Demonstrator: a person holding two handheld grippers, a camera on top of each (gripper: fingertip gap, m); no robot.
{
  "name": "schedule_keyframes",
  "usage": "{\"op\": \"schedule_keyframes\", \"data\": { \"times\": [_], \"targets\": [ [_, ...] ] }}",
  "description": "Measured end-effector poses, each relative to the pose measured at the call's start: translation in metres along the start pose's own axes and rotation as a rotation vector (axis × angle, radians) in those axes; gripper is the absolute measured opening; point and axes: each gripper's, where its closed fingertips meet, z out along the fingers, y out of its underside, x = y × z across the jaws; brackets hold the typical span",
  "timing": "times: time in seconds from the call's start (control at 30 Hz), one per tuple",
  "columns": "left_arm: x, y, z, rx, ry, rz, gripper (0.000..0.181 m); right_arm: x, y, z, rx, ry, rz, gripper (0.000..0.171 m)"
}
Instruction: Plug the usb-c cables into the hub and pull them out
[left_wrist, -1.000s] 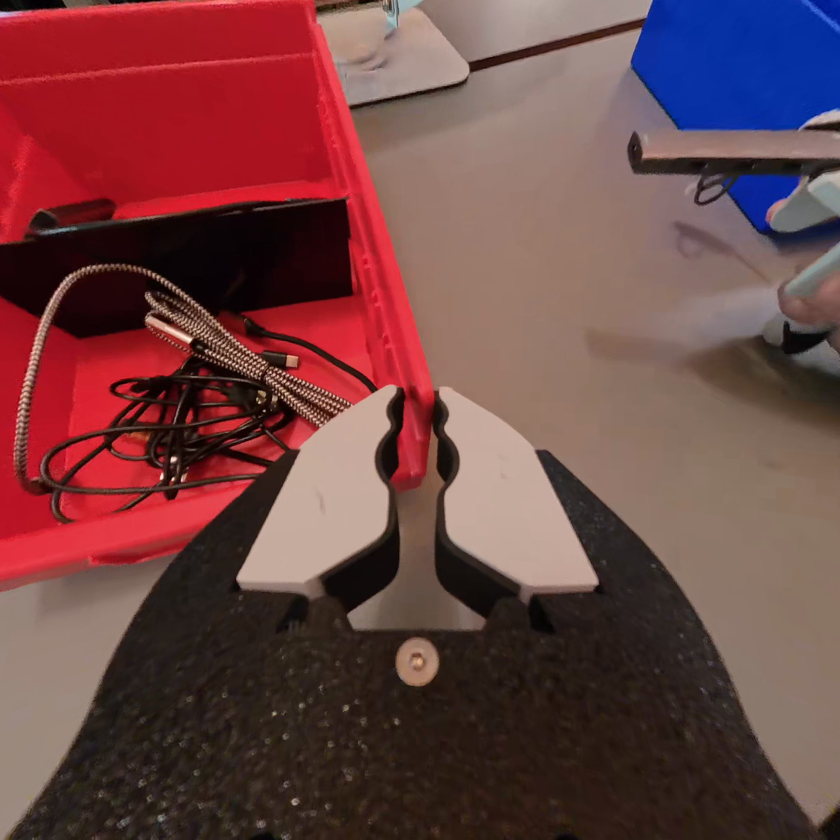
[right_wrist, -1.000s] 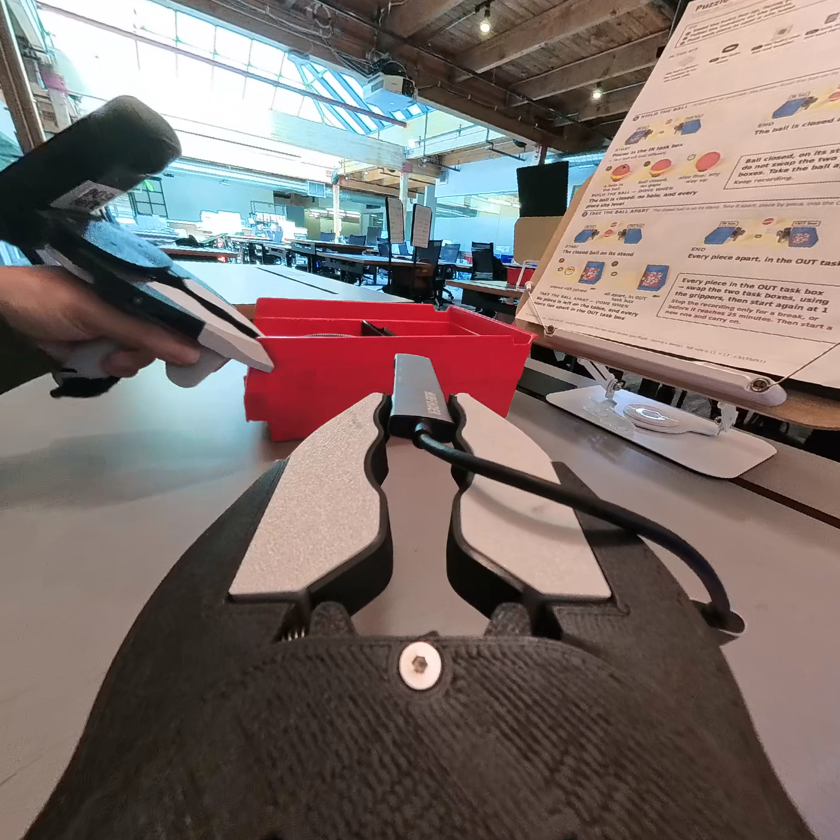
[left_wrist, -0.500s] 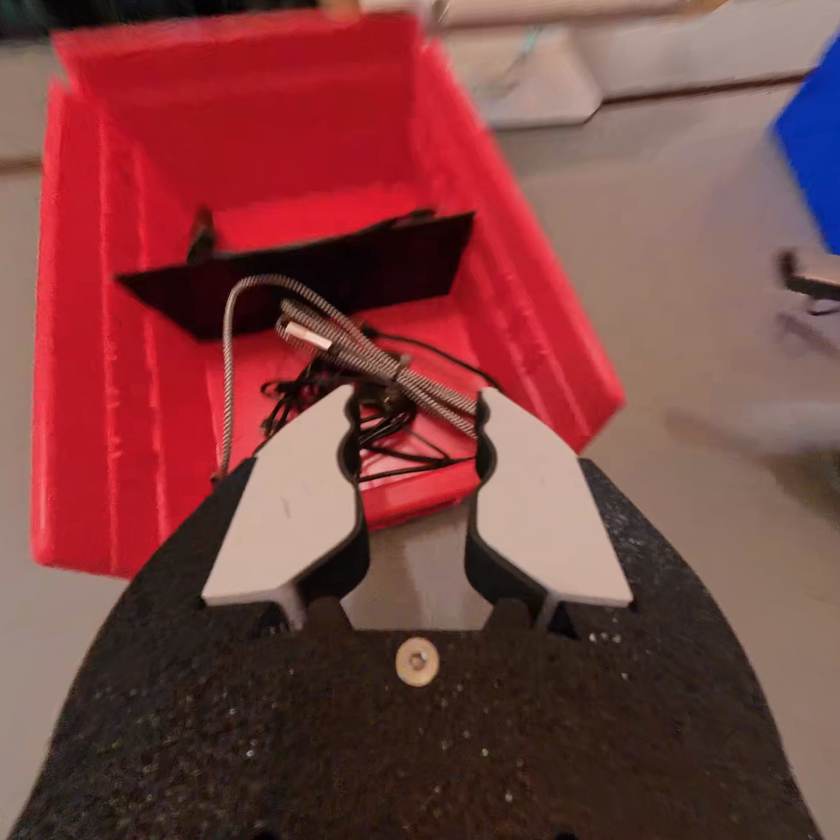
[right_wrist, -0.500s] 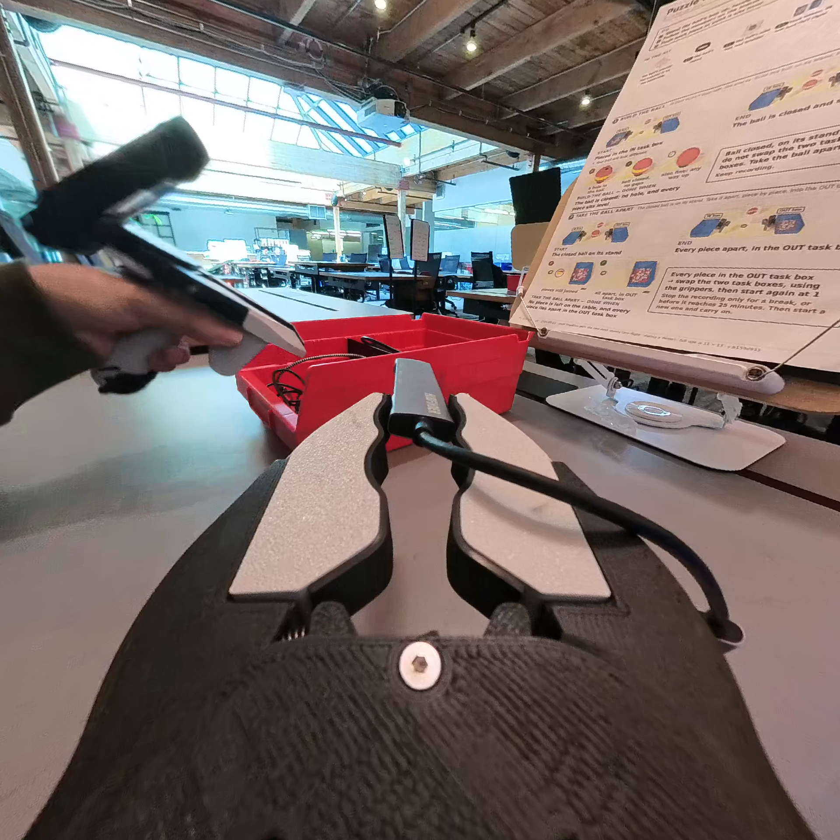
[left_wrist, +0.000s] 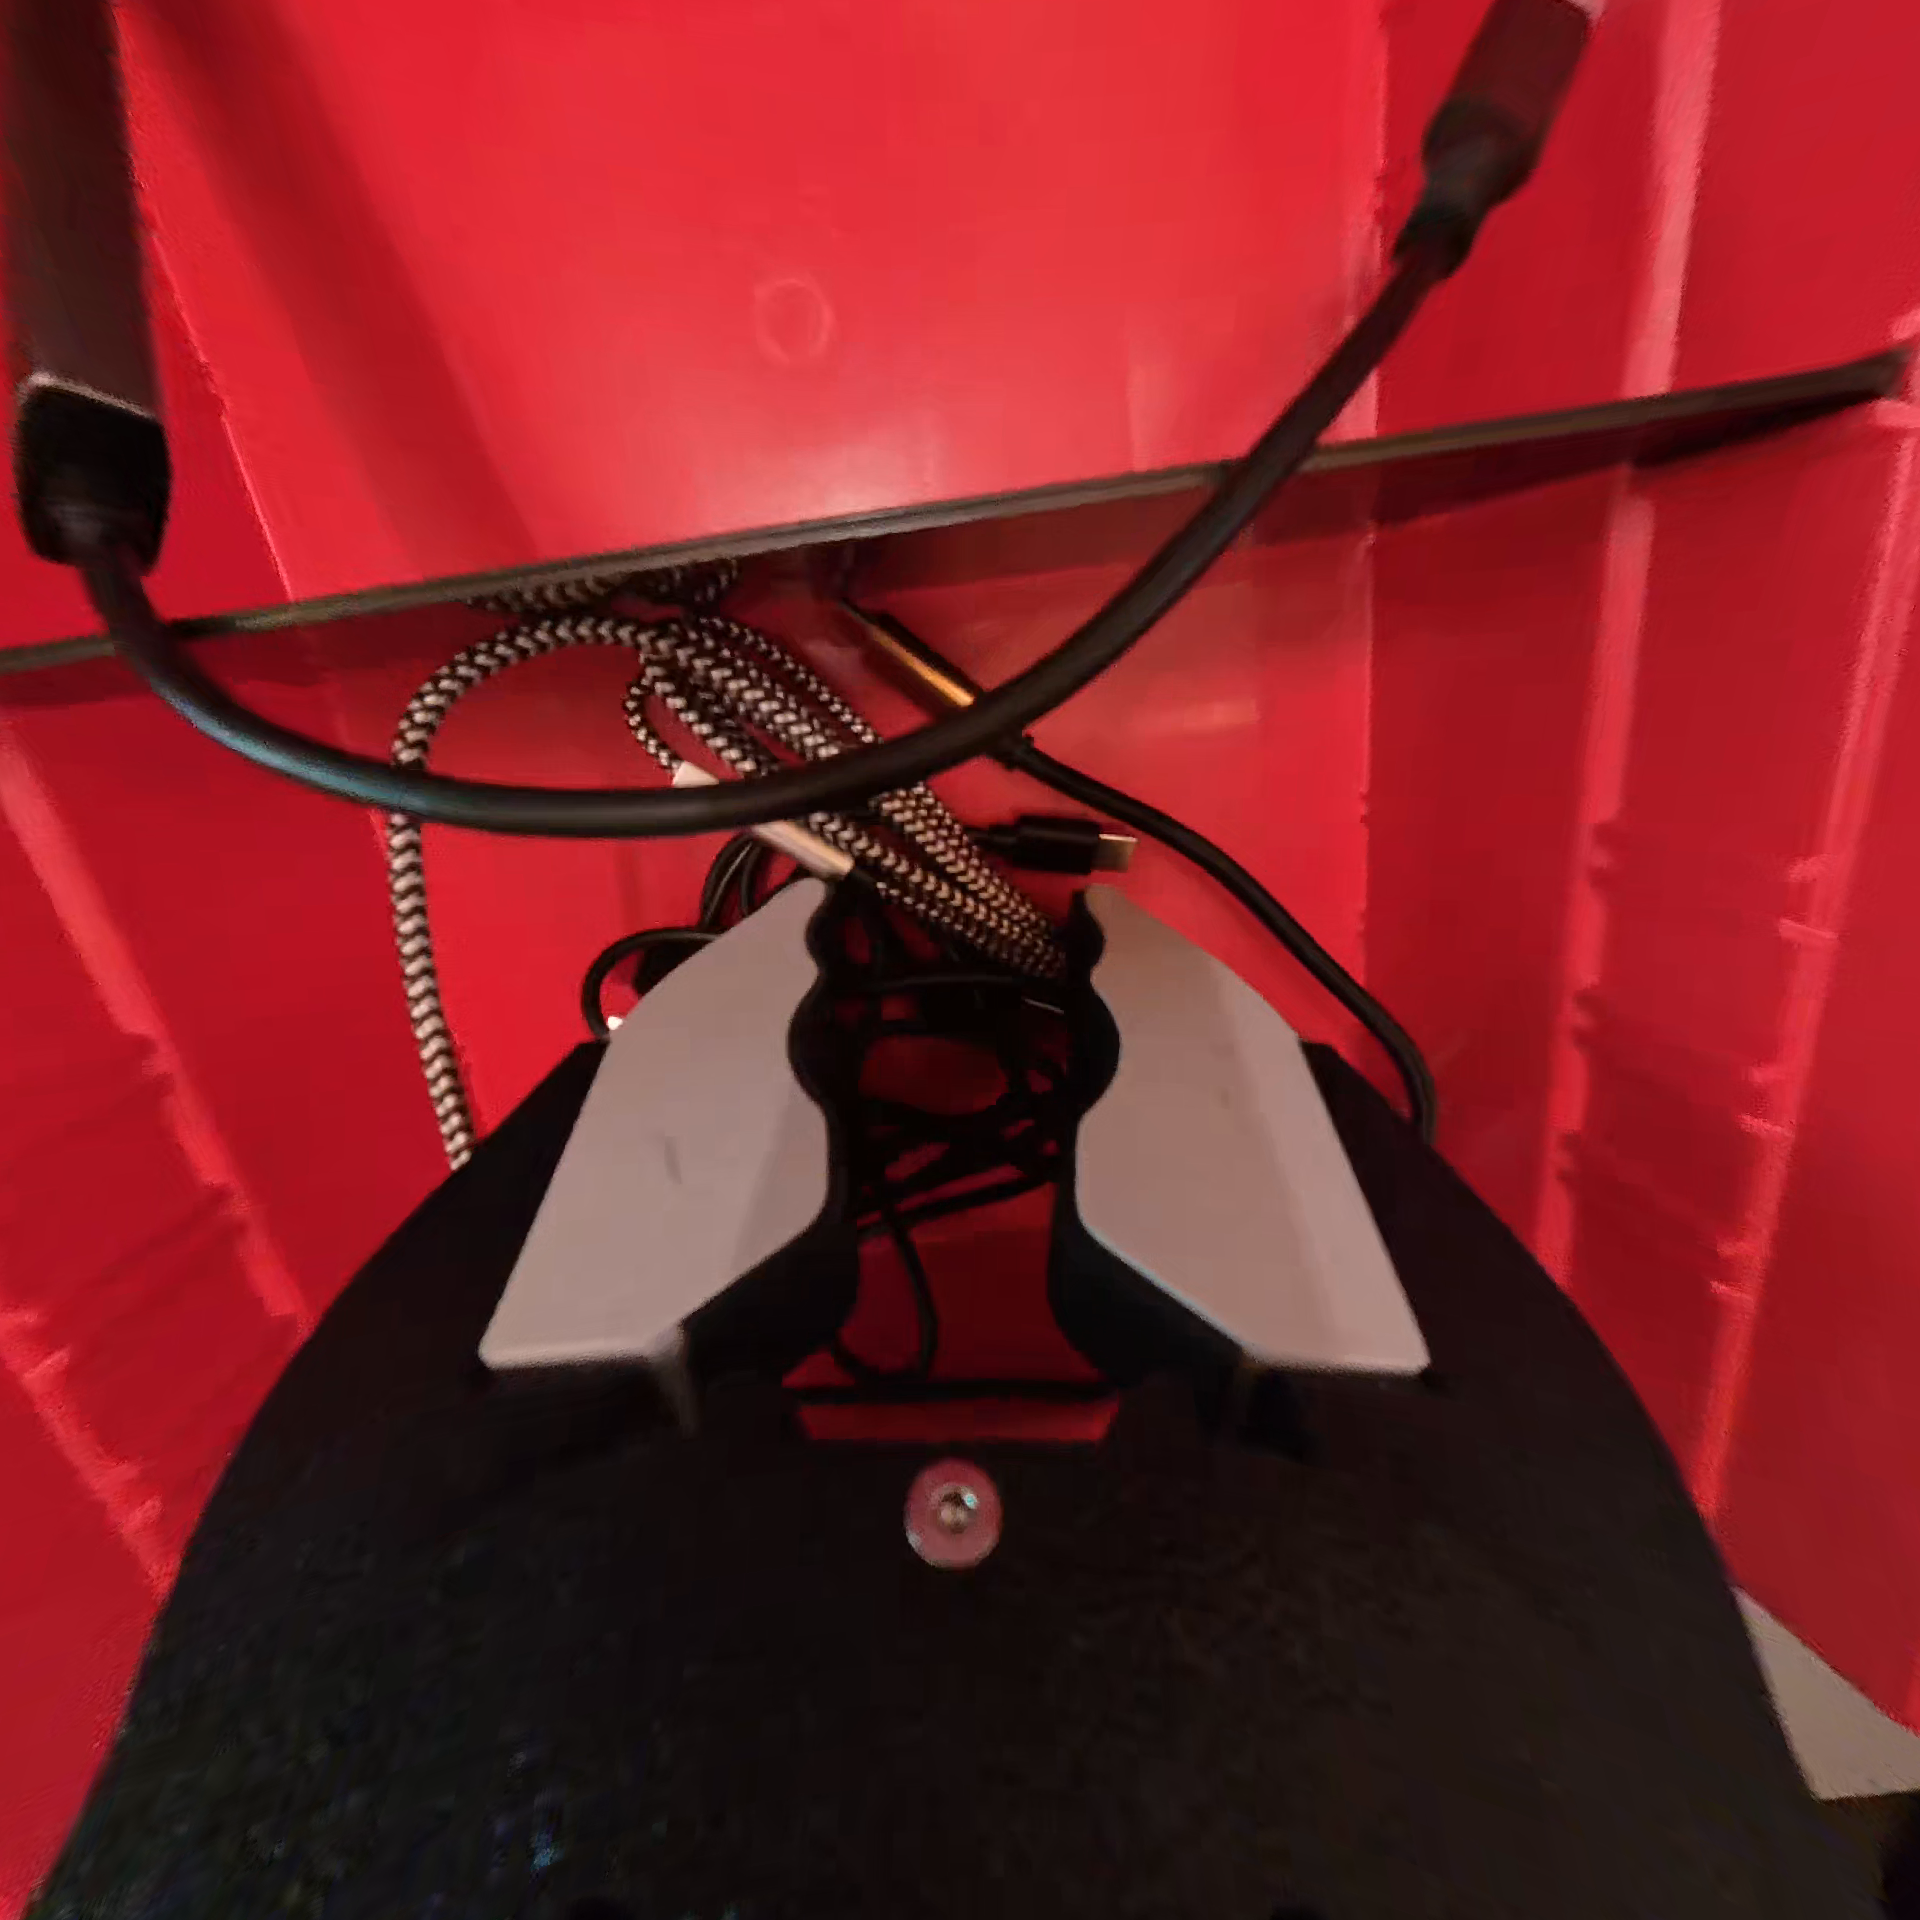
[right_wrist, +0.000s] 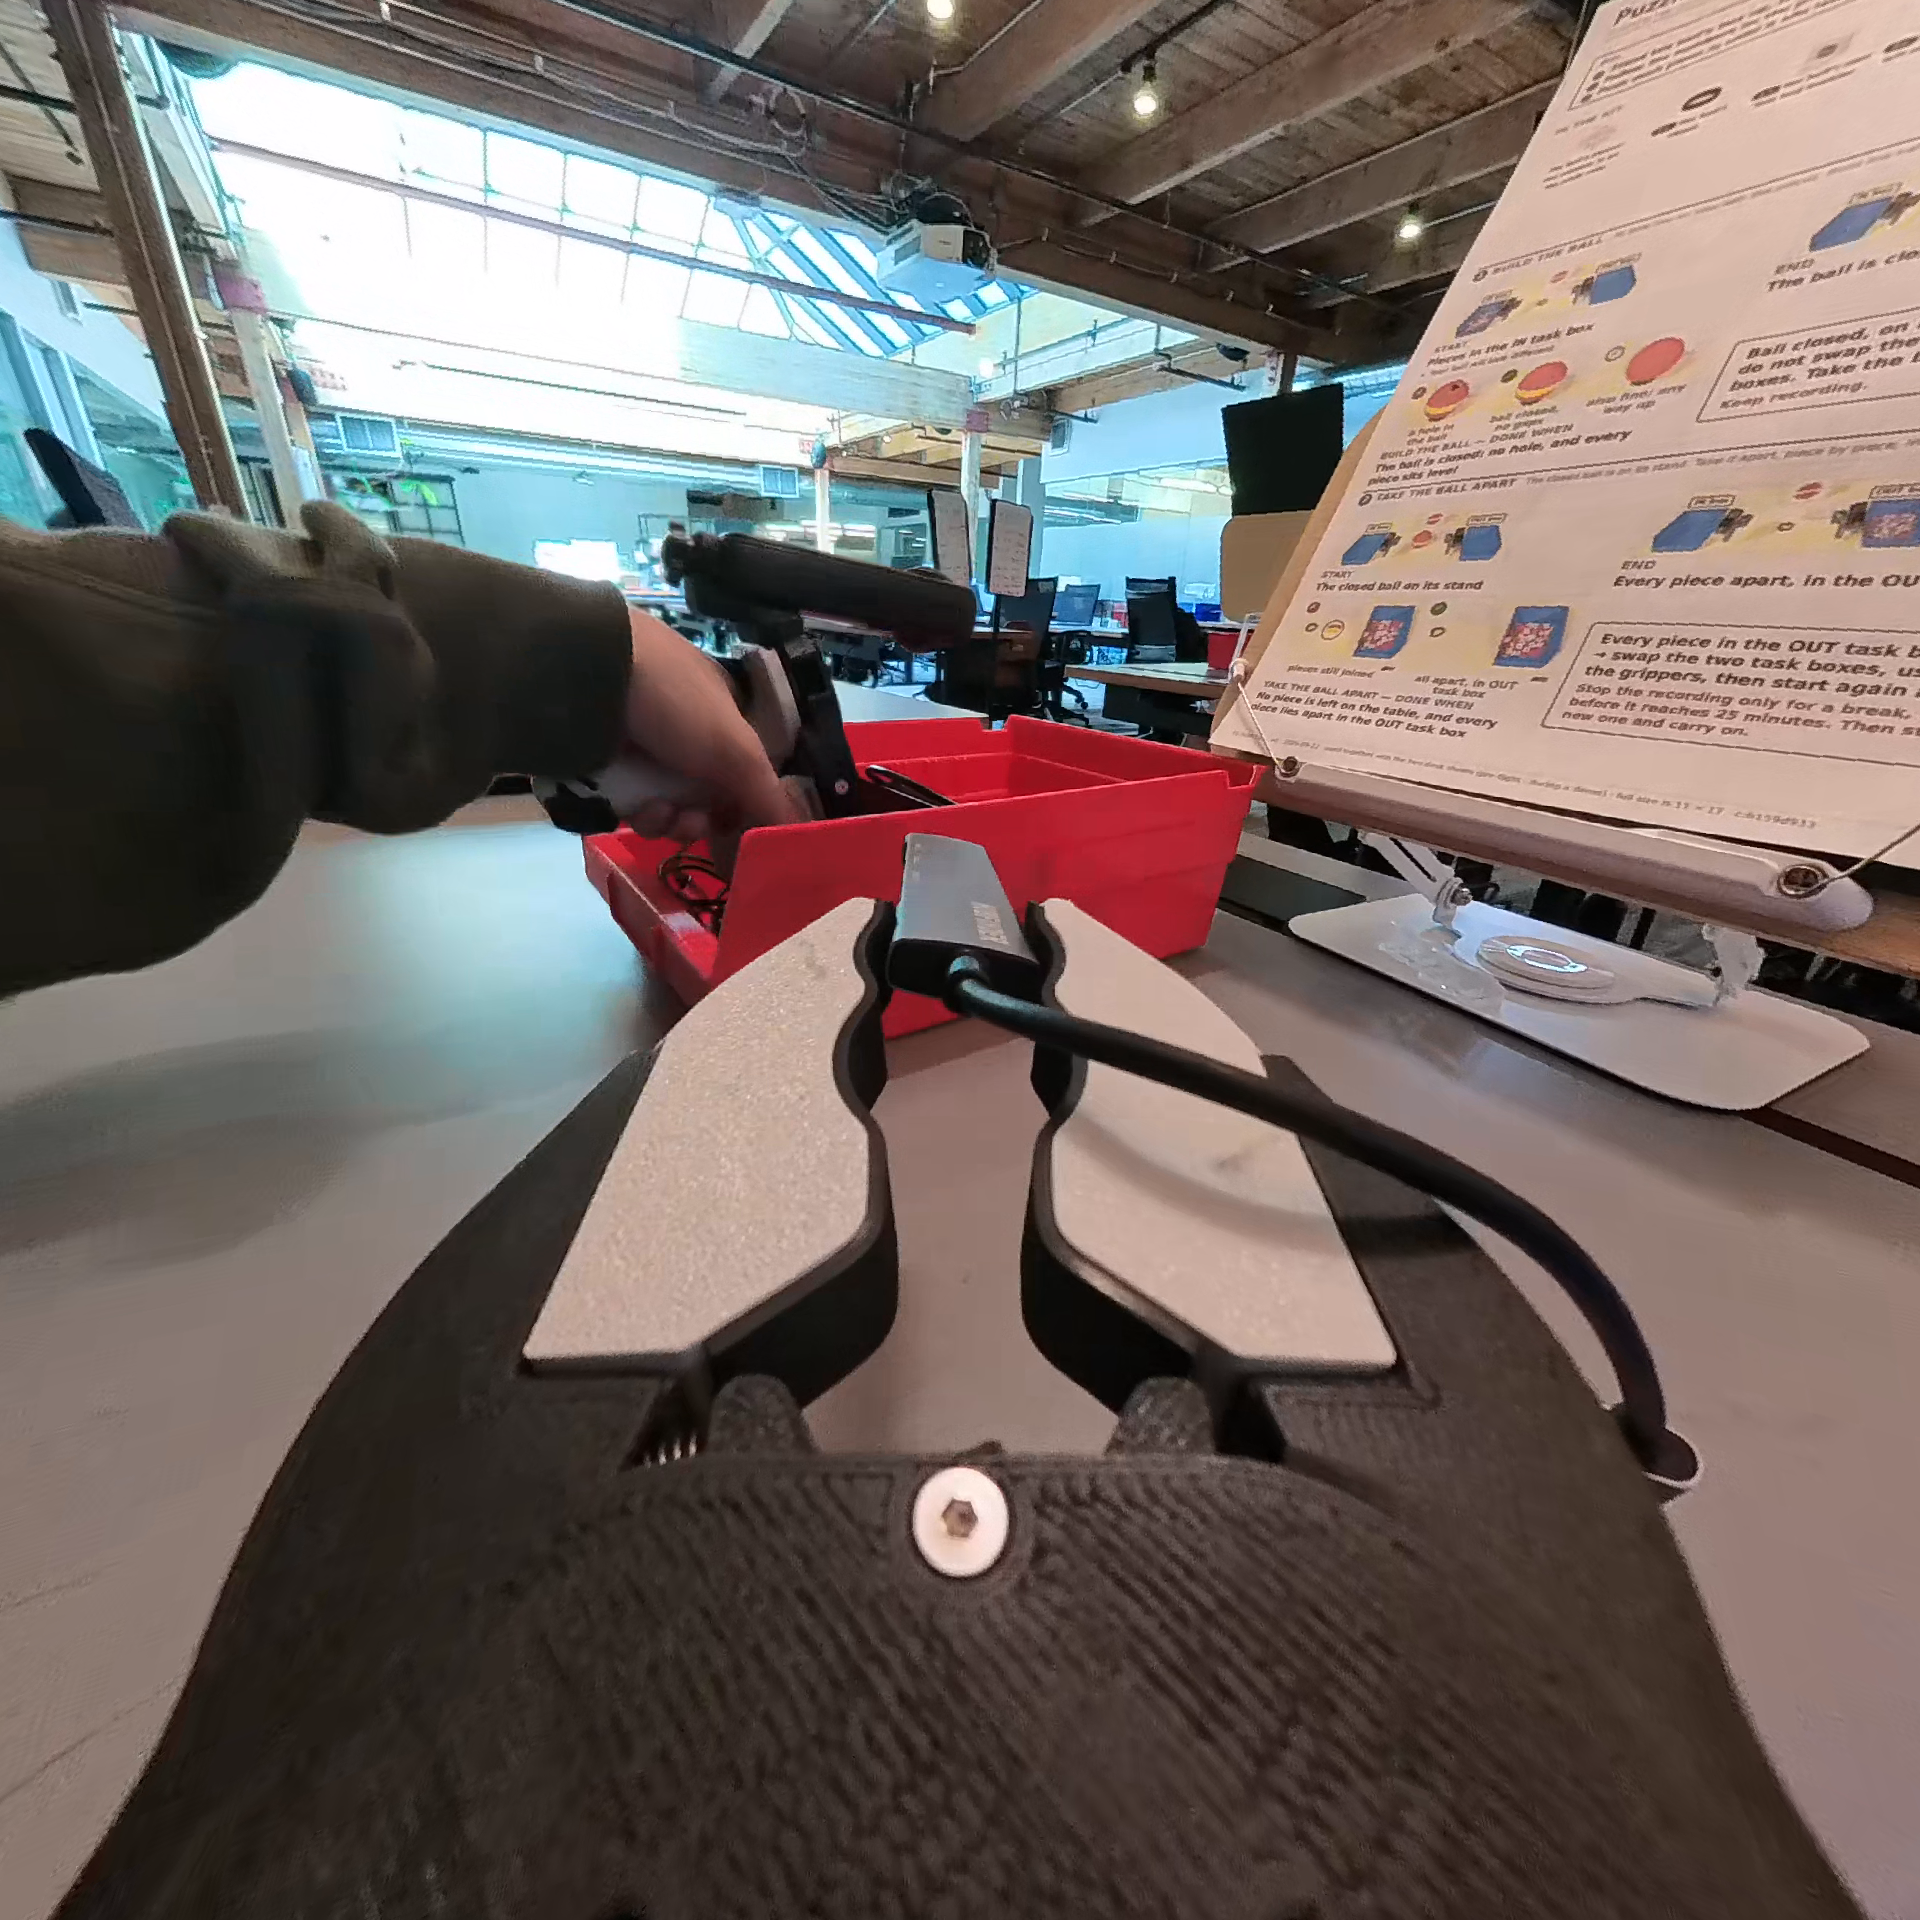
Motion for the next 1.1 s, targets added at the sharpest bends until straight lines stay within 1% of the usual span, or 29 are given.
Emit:
{"op": "schedule_keyframes", "data": {
  "times": [0.1, 0.27, 0.3, 0.33, 0.37, 0.43, 0.5, 0.53, 0.6, 0.63, 0.7, 0.77, 0.83, 0.87, 0.93, 0.97, 1.03, 1.1],
  "targets": [
    [-0.002, -0.004, -0.012, 0.055, -0.014, 0.029, 0.034, 0.004, -0.002, -0.002, 0.014, 0.008, 0.026, 0.024],
    [-0.012, -0.023, -0.067, 0.311, -0.002, -0.063, 0.022, 0.013, -0.002, -0.003, 0.015, 0.025, 0.055, 0.024],
    [-0.013, -0.026, -0.079, 0.358, 0.014, -0.072, 0.013, 0.014, -0.001, -0.003, 0.014, 0.026, 0.059, 0.024],
    [-0.012, -0.030, -0.093, 0.418, 0.033, -0.070, 0.000, 0.015, -0.001, -0.003, 0.014, 0.027, 0.062, 0.024],
    [-0.010, -0.035, -0.107, 0.476, 0.059, -0.057, 0.000, 0.015, -0.001, -0.003, 0.013, 0.027, 0.063, 0.024],
    [-0.006, -0.033, -0.125, 0.495, 0.072, 0.007, 0.009, 0.015, -0.001, -0.003, 0.010, 0.023, 0.064, 0.024],
    [-0.010, -0.029, -0.126, 0.467, -0.001, 0.066, 0.019, 0.014, -0.001, -0.002, 0.005, 0.020, 0.060, 0.024],
    [-0.011, -0.025, -0.121, 0.426, -0.012, 0.067, 0.023, 0.013, 0.000, -0.002, 0.003, 0.018, 0.057, 0.024],
    [-0.004, -0.017, -0.102, 0.326, 0.031, 0.018, 0.033, 0.013, 0.000, -0.002, 0.001, 0.017, 0.050, 0.024],
    [0.001, -0.014, -0.092, 0.294, 0.058, -0.004, 0.045, 0.012, 0.000, -0.002, 0.001, 0.016, 0.047, 0.024],
    [0.004, -0.012, -0.070, 0.242, 0.069, -0.027, 0.048, 0.011, 0.000, -0.002, 0.001, 0.012, 0.043, 0.024],
    [-0.001, -0.011, -0.049, 0.194, 0.040, -0.058, 0.055, 0.011, 0.000, -0.002, 0.004, 0.010, 0.040, 0.024],
    [-0.004, -0.013, -0.030, 0.169, 0.041, -0.087, 0.054, 0.011, -0.001, -0.002, 0.006, 0.009, 0.040, 0.024],
    [-0.002, -0.015, -0.025, 0.166, 0.074, -0.103, 0.036, 0.011, -0.001, -0.002, 0.007, 0.009, 0.042, 0.024],
    [0.010, -0.023, -0.030, 0.217, 0.178, -0.099, 0.022, 0.012, -0.001, -0.003, 0.010, 0.008, 0.049, 0.024],
    [0.012, -0.027, -0.039, 0.256, 0.191, -0.093, 0.017, 0.012, -0.001, -0.003, 0.012, 0.010, 0.054, 0.024],
    [0.011, -0.038, -0.070, 0.390, 0.183, -0.085, 0.013, 0.014, -0.001, -0.003, 0.013, 0.013, 0.064, 0.024],
    [0.016, -0.048, -0.113, 0.533, 0.227, -0.083, 0.011, 0.016, -0.001, -0.003, 0.013, 0.017, 0.070, 0.024]
  ]
}}
